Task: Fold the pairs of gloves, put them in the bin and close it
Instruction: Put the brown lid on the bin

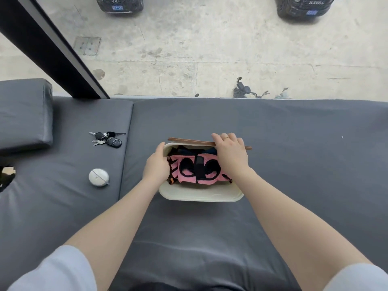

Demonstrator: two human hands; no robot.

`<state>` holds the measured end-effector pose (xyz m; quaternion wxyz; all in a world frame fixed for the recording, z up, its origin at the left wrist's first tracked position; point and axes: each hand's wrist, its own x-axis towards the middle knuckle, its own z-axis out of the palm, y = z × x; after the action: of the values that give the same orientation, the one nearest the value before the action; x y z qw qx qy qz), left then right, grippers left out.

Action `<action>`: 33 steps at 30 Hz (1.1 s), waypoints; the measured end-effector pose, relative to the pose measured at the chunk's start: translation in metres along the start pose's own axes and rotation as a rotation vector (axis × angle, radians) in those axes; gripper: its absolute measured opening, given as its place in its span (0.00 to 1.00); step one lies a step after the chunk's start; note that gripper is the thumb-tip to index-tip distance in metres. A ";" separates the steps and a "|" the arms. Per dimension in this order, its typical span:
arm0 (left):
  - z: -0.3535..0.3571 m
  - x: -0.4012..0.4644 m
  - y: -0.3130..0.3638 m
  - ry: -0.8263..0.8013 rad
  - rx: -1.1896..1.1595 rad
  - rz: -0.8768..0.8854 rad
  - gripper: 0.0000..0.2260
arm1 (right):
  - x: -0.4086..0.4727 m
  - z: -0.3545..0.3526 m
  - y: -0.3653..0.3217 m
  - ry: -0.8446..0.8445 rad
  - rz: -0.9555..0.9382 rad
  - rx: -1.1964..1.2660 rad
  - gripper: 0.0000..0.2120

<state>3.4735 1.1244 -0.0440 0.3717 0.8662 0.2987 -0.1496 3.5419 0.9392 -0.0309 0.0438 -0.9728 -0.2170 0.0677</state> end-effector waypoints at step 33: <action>0.010 0.003 -0.020 0.093 -0.089 0.083 0.19 | -0.088 0.033 0.012 -0.053 0.803 0.783 0.25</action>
<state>3.4625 1.1294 -0.0632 0.4012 0.8665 0.2859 -0.0803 3.4631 0.8923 -0.0553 0.3671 -0.8881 0.2108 0.1789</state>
